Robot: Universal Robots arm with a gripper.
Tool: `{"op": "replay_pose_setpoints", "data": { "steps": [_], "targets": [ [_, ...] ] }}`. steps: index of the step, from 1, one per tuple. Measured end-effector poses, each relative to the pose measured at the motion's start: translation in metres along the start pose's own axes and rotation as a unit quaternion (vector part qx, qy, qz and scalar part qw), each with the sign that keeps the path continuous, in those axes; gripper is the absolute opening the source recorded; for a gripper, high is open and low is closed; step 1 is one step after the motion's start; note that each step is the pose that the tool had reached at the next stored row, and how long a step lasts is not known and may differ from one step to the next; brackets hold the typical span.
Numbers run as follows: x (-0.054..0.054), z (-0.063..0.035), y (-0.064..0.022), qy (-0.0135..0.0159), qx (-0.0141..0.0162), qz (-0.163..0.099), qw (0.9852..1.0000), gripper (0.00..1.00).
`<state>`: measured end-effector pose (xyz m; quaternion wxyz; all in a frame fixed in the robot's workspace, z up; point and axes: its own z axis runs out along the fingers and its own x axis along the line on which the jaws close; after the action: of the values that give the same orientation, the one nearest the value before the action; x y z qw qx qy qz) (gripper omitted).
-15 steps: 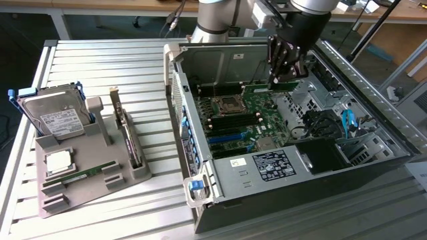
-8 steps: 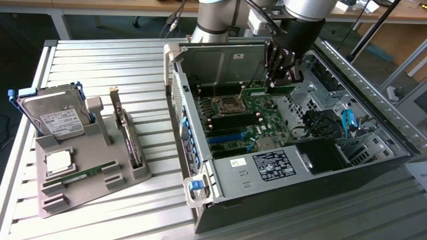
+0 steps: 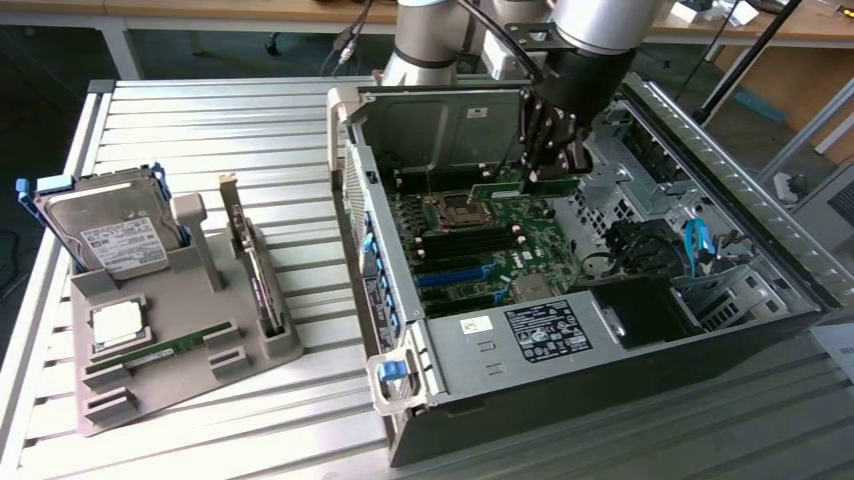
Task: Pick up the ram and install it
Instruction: 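Insert the ram into the slot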
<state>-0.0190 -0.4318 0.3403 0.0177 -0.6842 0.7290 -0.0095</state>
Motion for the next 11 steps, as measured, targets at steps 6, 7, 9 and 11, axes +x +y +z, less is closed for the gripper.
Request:
{"op": "replay_pose_setpoints", "data": {
  "steps": [6,7,9,11],
  "targets": [
    [0.0,0.0035,0.0096,0.0002,0.0001,0.006,1.0,0.13],
    [-0.001,0.0044,0.0121,0.0003,0.0001,0.007,1.0,0.13],
    [-0.005,0.0073,0.0169,0.0004,0.0001,0.008,1.0,0.13],
    [-0.012,0.0133,0.0227,0.0003,0.0001,0.009,1.0,0.13]
  ]
}}
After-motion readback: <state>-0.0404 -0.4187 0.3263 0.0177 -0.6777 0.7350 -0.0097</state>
